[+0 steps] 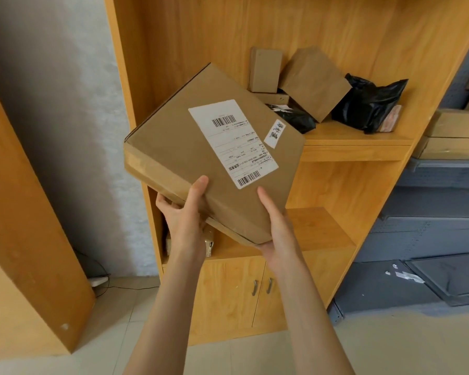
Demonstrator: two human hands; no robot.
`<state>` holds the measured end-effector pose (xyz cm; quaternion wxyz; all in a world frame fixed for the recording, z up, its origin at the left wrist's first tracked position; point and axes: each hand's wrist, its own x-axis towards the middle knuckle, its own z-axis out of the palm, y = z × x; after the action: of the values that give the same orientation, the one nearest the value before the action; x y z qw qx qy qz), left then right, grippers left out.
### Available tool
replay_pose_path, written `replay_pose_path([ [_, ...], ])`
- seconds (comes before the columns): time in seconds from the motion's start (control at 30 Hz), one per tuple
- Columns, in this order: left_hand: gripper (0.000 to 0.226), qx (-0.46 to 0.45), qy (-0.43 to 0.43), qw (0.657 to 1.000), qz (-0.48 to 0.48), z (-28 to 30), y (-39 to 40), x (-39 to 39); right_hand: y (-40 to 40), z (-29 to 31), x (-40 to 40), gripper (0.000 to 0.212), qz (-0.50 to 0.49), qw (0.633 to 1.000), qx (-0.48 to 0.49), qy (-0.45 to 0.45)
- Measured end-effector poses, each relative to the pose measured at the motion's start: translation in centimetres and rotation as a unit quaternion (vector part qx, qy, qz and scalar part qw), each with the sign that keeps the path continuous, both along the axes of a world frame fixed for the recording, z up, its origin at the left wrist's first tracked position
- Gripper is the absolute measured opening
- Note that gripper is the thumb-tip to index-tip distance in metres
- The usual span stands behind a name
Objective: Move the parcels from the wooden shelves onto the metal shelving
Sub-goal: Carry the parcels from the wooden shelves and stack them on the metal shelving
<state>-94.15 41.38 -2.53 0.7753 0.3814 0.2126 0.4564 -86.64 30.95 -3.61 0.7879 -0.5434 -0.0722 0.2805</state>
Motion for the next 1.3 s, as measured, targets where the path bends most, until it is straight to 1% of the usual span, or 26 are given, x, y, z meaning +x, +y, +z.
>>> replay_pose_path([
  [0.07,0.105,0.004,0.03,0.999,-0.017,-0.3,1.0,-0.5,-0.3,0.3,0.5,0.05,-0.013,1.0,0.002,-0.016],
  [0.17,0.104,0.0,0.035,0.999,-0.003,-0.7,3.4,-2.1,-1.4,1.2,2.2,0.05,-0.024,0.997,-0.019,-0.07],
  [0.23,0.099,0.026,0.069,0.997,-0.012,-0.9,5.5,-3.8,-2.4,2.2,3.7,0.062,-0.004,0.992,-0.043,-0.117],
  [0.3,0.091,0.079,0.112,0.986,-0.089,-0.9,7.0,-5.3,-3.1,3.2,5.0,0.075,0.026,0.984,-0.073,-0.159],
  [0.33,0.08,0.099,0.131,0.977,-0.138,-0.7,7.3,-5.8,-3.4,3.7,5.6,0.075,0.045,0.979,-0.086,-0.177],
  [0.37,0.064,0.106,0.147,0.967,-0.178,-0.7,7.4,-6.1,-3.5,4.2,5.9,0.073,0.064,0.974,-0.099,-0.192],
  [0.4,0.046,0.103,0.156,0.961,-0.203,-0.7,7.3,-6.1,-3.4,4.5,6.1,0.071,0.082,0.969,-0.111,-0.206],
  [0.43,0.034,0.089,0.16,0.96,-0.212,-0.9,7.0,-6.1,-3.1,4.8,6.3,0.071,0.094,0.965,-0.121,-0.214],
  [0.5,0.026,0.049,0.153,0.968,-0.194,-1.5,6.4,-5.9,-2.4,4.9,6.5,0.076,0.09,0.965,-0.119,-0.215],
  [0.57,0.017,0.014,0.132,0.978,-0.162,-2.2,5.8,-5.6,-1.8,4.2,6.5,0.091,0.048,0.974,-0.094,-0.2],
  [0.63,0.015,-0.01,0.107,0.984,-0.145,-2.5,4.9,-5.0,-1.4,2.9,5.9,0.108,-0.015,0.982,-0.071,-0.174],
  [0.7,0.015,-0.023,0.058,0.988,-0.138,-2.5,4.0,-4.1,-1.1,1.4,4.5,0.116,-0.035,0.988,-0.044,-0.141],
  [0.77,0.021,-0.03,0.009,0.99,-0.137,-2.6,3.0,-3.0,-0.6,-0.2,2.7,0.12,-0.001,0.993,-0.025,-0.119],
  [0.8,0.032,-0.034,-0.005,0.99,-0.136,-2.7,2.4,-2.3,-0.2,-0.9,1.7,0.119,0.025,0.993,-0.018,-0.113],
  [0.87,0.069,-0.05,-0.02,0.988,-0.145,-3.0,1.3,-1.2,0.3,-2.0,0.2,0.104,0.064,0.992,-0.004,-0.112],
  [0.9,0.083,-0.052,-0.02,0.987,-0.15,-3.2,0.8,-0.9,0.4,-2.3,-0.2,0.093,0.067,0.991,0.006,-0.115],
  [0.93,0.09,-0.043,-0.013,0.987,-0.156,-3.2,0.4,-0.7,0.3,-2.5,-0.3,0.084,0.061,0.991,0.02,-0.116],
  [1.0,0.092,-0.012,0.012,0.985,-0.174,-3.3,0.0,-0.5,-0.2,-2.4,-0.2,0.075,0.039,0.992,0.052,-0.109],
  [1.07,0.089,-0.003,0.027,0.983,-0.182,-3.4,0.2,-0.6,-1.1,-2.3,0.2,0.074,0.015,0.992,0.08,-0.095],
  [1.13,0.09,-0.005,0.024,0.988,-0.15,-3.8,1.1,-0.9,-2.1,-2.5,0.5,0.073,0.0,0.992,0.094,-0.085],
  [1.23,0.097,0.025,0.021,0.996,-0.081,-4.0,2.4,-1.5,-3.8,-3.2,0.8,0.068,0.0,0.992,0.084,-0.093],
  [1.3,0.109,0.035,0.022,0.998,-0.041,-3.8,2.6,-2.1,-5.0,-3.6,0.7,0.074,-0.005,0.993,0.077,-0.094],
])
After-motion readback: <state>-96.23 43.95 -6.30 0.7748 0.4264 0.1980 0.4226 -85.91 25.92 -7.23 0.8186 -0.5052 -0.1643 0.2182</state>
